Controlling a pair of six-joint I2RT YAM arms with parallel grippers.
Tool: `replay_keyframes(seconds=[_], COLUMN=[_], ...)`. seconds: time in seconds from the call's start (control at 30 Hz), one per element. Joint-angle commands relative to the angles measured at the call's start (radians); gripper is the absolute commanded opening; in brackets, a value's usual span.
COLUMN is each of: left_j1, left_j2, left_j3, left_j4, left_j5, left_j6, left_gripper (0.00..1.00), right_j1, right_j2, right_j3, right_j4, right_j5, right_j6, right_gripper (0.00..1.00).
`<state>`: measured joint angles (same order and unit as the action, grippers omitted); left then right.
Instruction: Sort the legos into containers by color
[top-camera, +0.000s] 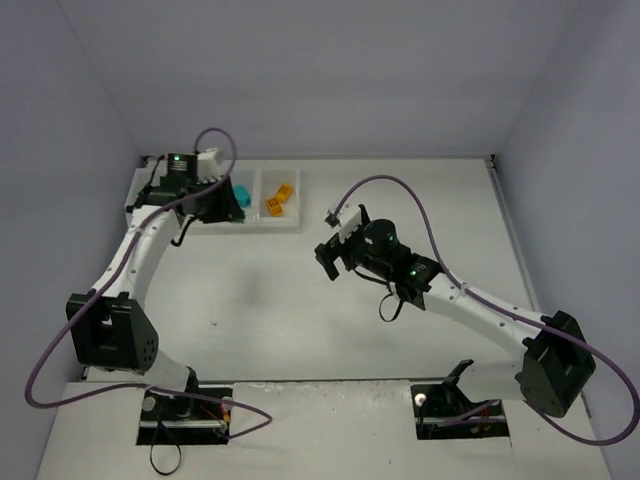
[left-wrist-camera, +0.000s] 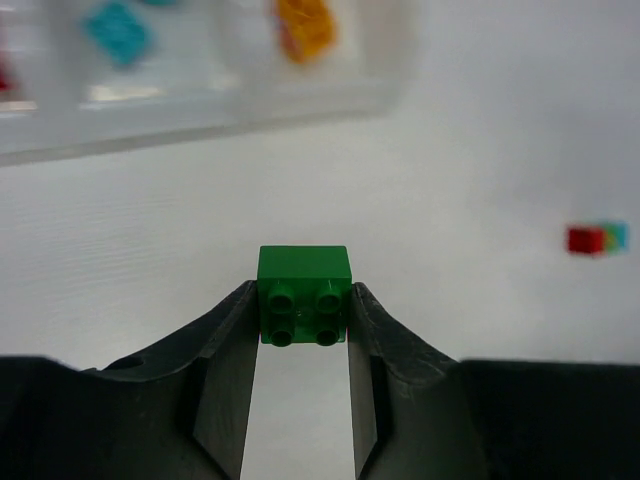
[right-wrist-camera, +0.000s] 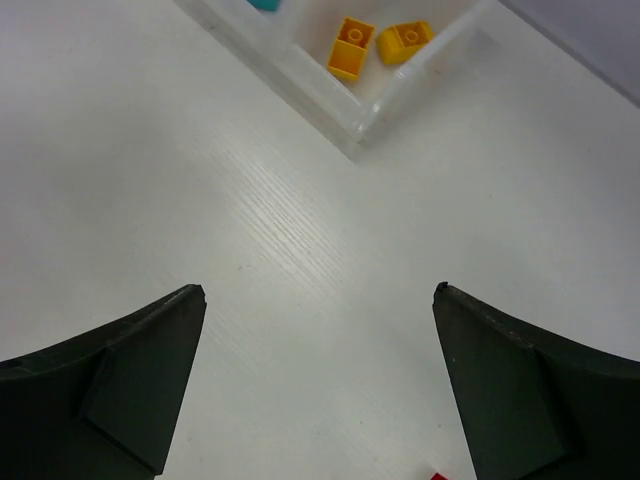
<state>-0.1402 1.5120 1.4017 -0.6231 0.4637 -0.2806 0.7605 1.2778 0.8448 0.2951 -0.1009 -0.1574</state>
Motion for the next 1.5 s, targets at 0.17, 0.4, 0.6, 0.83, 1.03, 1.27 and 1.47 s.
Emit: replay_keyframes(seconds=[0.17, 0.4, 0.6, 0.83, 1.03, 1.27, 1.47], left_j1=[0.298, 0.422, 0.445, 0.447, 0.444, 0.397, 0.179], left_j2=[0.12, 0.347, 0.54, 0.642, 0.603, 0.417, 0.153], left_j3=[0.196, 0.42, 0.605, 0.692, 0.637, 0.545, 0.258], left_j4=[0.108, 0.129, 0.114, 0.128, 0.169, 0.183, 0.267], left_j5=[-0.447, -0.473, -0.499, -0.464, -0.407, -0.32, -0.217], left_j6=[0.003, 0.0, 0.001, -0.005, -0.012, -0.055, -0.081], left_gripper=[0.07, 0.08, 0.13, 0.37, 0.6, 0.61, 0.66], right_j1=[-0.118, -0.18, -0.248, -0.303, -0.409, -0.51, -0.527], right_j2=[-0.029, -0.035, -0.04, -0.029, -0.008, 0.035, 0.094], right_j3=[0.011, 0.036, 0.04, 0.042, 0.028, 0.027, -0.002], right_j4=[-0.01, -0.091, -0.129, -0.183, -0.229, -0.29, -0.373], right_j5=[0.055, 0.139, 0.112, 0.113, 0.11, 0.096, 0.112], right_j6=[0.231, 0.344, 0.375, 0.407, 0.516, 0.647, 0.716], right_gripper=[0.93, 0.85, 0.86, 0.87, 0.86, 0.83, 0.78])
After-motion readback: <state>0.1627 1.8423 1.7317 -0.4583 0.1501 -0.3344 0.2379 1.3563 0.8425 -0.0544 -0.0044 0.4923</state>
